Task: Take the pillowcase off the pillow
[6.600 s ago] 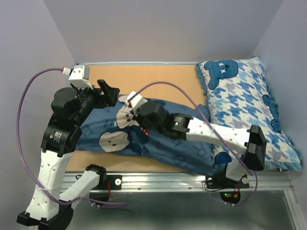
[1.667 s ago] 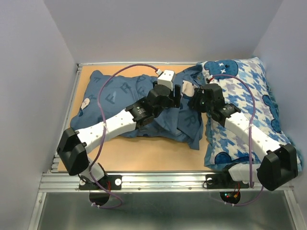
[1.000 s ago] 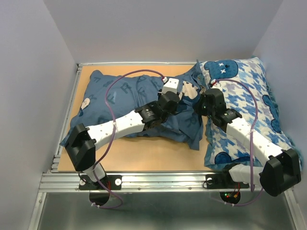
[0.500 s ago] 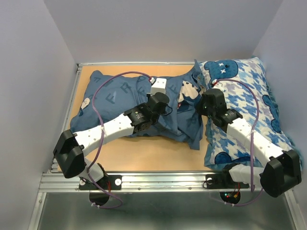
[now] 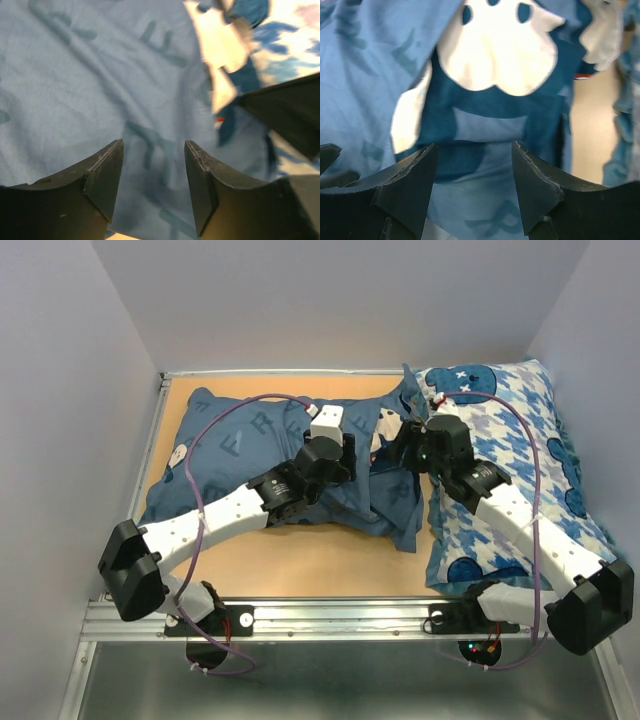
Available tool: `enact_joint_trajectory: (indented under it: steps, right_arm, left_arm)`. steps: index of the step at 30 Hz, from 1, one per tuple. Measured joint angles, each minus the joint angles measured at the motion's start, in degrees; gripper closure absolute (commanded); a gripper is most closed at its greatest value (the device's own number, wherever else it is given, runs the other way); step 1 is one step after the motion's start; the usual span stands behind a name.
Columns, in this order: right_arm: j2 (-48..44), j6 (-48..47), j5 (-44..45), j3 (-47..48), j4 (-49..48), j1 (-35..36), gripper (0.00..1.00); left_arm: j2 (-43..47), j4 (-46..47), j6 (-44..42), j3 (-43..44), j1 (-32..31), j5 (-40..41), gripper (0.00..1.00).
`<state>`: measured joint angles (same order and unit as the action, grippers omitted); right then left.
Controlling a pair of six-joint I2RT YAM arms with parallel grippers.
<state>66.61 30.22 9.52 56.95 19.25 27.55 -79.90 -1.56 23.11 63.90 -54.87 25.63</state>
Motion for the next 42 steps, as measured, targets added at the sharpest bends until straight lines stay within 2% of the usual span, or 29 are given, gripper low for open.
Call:
enact_joint_trajectory:
  steps: [4, 9, 12, 14, 15, 19, 20, 31, 36, 39, 40, 42]
  right_arm:
    - [2.5, 0.0, 0.0, 1.6, 0.0, 2.0, 0.28]
    - [5.9, 0.1, 0.1, 3.2, 0.0, 2.6, 0.30]
    - [7.8, 0.1, 0.4, 4.2, 0.0, 2.6, 0.33]
    - [8.6, 0.2, 0.7, 4.4, -0.3, 2.6, 0.33]
    - [8.8, 0.2, 0.7, 4.4, -0.3, 2.6, 0.33]
    - [8.8, 0.2, 0.7, 4.4, -0.3, 2.6, 0.30]
    - [8.8, 0.2, 0.7, 4.4, -0.3, 2.6, 0.30]
    - [6.2, 0.2, 0.4, 4.5, -0.4, 5.3, 0.20]
    - [7.1, 0.2, 0.8, 5.7, -0.4, 8.0, 0.20]
    - [9.0, 0.2, 2.1, 6.3, -0.5, 8.6, 0.37]
    - [9.7, 0.2, 2.8, 6.3, -0.4, 8.7, 0.58]
    - [11.0, -0.1, 4.5, 6.3, 0.0, 8.8, 0.74]
  left_arm:
    - [2.4, 2.8, 0.1, 0.0, -1.1, -1.7, 0.36]
    - [0.5, 4.0, 0.1, 0.8, -1.8, -3.2, 0.39]
    - [-2.2, 4.3, 0.1, 1.1, -1.8, -3.4, 0.48]
    - [-4.1, 4.2, -0.1, 1.1, -1.8, -3.5, 0.60]
    - [-4.9, 4.2, -0.2, 1.1, -1.8, -3.6, 0.73]
    - [-6.4, 3.5, 0.0, 1.2, -1.8, -3.0, 0.97]
    - [-6.4, 3.3, 0.0, 1.2, -1.8, -2.8, 1.00]
    - [-4.7, -3.3, 2.7, 3.5, -2.0, 6.5, 1.00]
    - [-2.5, -4.2, 3.3, 3.5, -2.0, 8.3, 1.00]
    - [-2.1, -4.3, 3.7, 3.5, -2.0, 8.7, 1.00]
    - [-2.1, -4.3, 3.8, 3.4, -1.9, 8.7, 1.00]
    - [-2.1, -4.4, 3.9, 3.2, -1.6, 8.7, 1.00]
